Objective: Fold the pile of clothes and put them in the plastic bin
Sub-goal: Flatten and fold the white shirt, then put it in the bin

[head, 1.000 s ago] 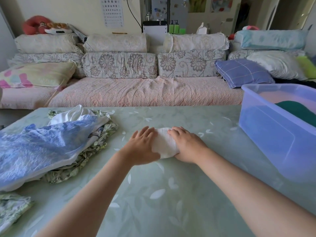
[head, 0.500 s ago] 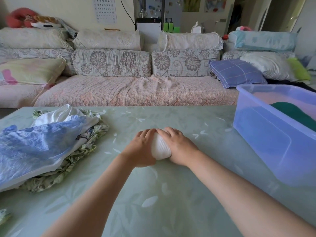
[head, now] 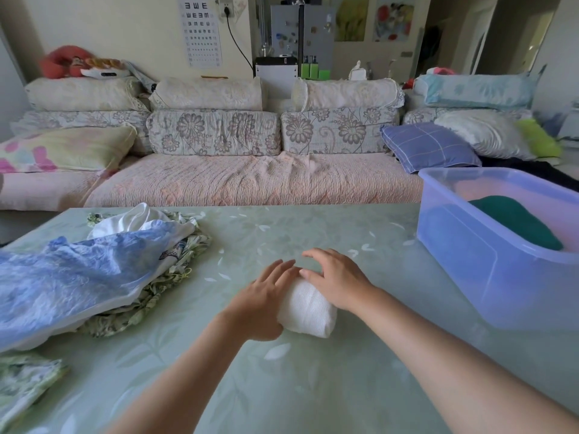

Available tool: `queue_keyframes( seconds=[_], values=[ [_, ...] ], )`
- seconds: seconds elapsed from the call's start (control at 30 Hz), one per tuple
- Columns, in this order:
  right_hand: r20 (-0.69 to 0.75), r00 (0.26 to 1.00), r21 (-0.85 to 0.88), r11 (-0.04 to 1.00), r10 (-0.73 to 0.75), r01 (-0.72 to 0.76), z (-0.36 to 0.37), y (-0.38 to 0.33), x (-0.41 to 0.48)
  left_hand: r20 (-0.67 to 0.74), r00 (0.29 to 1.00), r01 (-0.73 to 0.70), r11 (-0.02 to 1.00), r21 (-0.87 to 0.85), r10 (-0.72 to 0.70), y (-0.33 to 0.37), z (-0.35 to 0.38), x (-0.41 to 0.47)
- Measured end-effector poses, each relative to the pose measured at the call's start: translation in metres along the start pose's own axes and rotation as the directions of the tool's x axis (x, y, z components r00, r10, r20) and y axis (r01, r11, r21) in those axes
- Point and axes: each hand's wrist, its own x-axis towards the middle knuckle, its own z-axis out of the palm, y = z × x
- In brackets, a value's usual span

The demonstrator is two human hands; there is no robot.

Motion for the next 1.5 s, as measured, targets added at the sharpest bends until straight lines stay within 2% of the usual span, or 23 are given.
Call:
queue_keyframes(
  seconds=[0.1,0.17,0.2,0.3,0.37,0.43,0.53,0.7,0.77,0.87,0.93,0.97,1.07,1.13,1.2,1.27,1.33,1.5],
  values=[
    [0.103,0.993,0.051,0.996,0.064,-0.07,0.011,-0.003,-0.004,0.116,0.981,0.179,0.963,-0.202,-0.158,0.017,-0.015,-0.014],
    [0.191,0.979,0.099,0.99,0.075,-0.096,0.011,-0.006,-0.01,0.14,0.939,0.344,0.856,-0.385,-0.315,0.029,-0.025,-0.022],
    [0.222,0.972,0.087,0.991,0.082,-0.103,0.008,-0.009,-0.014,0.104,0.914,0.399,0.824,-0.402,-0.392,0.035,-0.027,-0.026],
    [0.261,0.955,-0.001,0.99,0.137,-0.142,0.001,-0.017,-0.025,-0.063,0.809,0.565,0.803,-0.19,-0.585,0.056,-0.025,-0.041],
    [0.262,0.949,-0.017,0.984,0.178,-0.179,-0.004,-0.02,-0.032,-0.04,0.729,0.658,0.716,-0.233,-0.684,0.068,-0.023,-0.049],
    [0.267,0.944,0.039,0.976,0.195,-0.213,-0.006,-0.022,-0.041,0.055,0.665,0.711,0.609,-0.352,-0.744,0.072,-0.022,-0.049],
    [0.288,0.937,0.14,0.96,0.196,-0.244,-0.001,-0.025,-0.052,0.181,0.626,0.707,0.454,-0.542,-0.759,0.074,-0.024,-0.043],
    [0.212,0.965,0.204,0.959,0.152,-0.196,0.006,-0.027,-0.065,0.284,0.58,0.539,0.098,-0.837,-0.764,0.072,-0.028,-0.034],
    [0.183,0.974,0.25,0.952,0.13,-0.174,0.007,-0.025,-0.071,0.334,0.598,0.489,0.002,-0.872,-0.729,0.064,-0.029,-0.032],
    [0.162,0.979,0.35,0.921,0.122,-0.173,0.006,-0.018,-0.077,0.389,0.687,0.463,-0.042,-0.885,-0.614,0.051,-0.039,-0.03],
    [0.145,0.985,0.409,0.901,0.095,-0.147,0.004,-0.013,-0.081,0.396,0.763,0.457,-0.006,-0.889,-0.512,0.047,-0.051,-0.032],
    [0.129,0.988,0.441,0.888,0.083,-0.132,0.003,-0.011,-0.082,0.378,0.793,0.455,0.053,-0.889,-0.477,0.044,-0.054,-0.032],
    [0.1,0.994,0.496,0.863,0.05,-0.093,-0.002,-0.009,-0.085,0.237,0.871,0.399,0.339,-0.852,-0.43,0.044,-0.065,-0.033],
    [0.132,0.991,0.48,0.872,0.033,-0.093,-0.01,-0.01,-0.083,0.125,0.917,0.319,0.509,-0.799,-0.379,0.051,-0.072,-0.033],
    [0.18,0.983,0.456,0.883,0.028,-0.109,-0.019,-0.009,-0.08,-0.012,0.952,0.218,0.704,-0.676,-0.307,0.057,-0.076,-0.036],
    [0.209,0.978,0.485,0.87,-0.013,-0.093,-0.023,-0.005,-0.078,-0.098,0.976,0.111,0.834,-0.541,-0.194,0.06,-0.079,-0.039],
    [0.21,0.976,0.5,0.865,-0.061,-0.053,-0.025,-0.003,-0.079,-0.11,0.983,0.069,0.856,-0.512,-0.145,0.06,-0.08,-0.043],
    [0.202,0.968,0.465,0.884,-0.15,0.04,-0.021,-0.017,-0.081,-0.07,0.989,0.073,0.83,-0.553,-0.133,0.052,-0.081,-0.052]
  ],
)
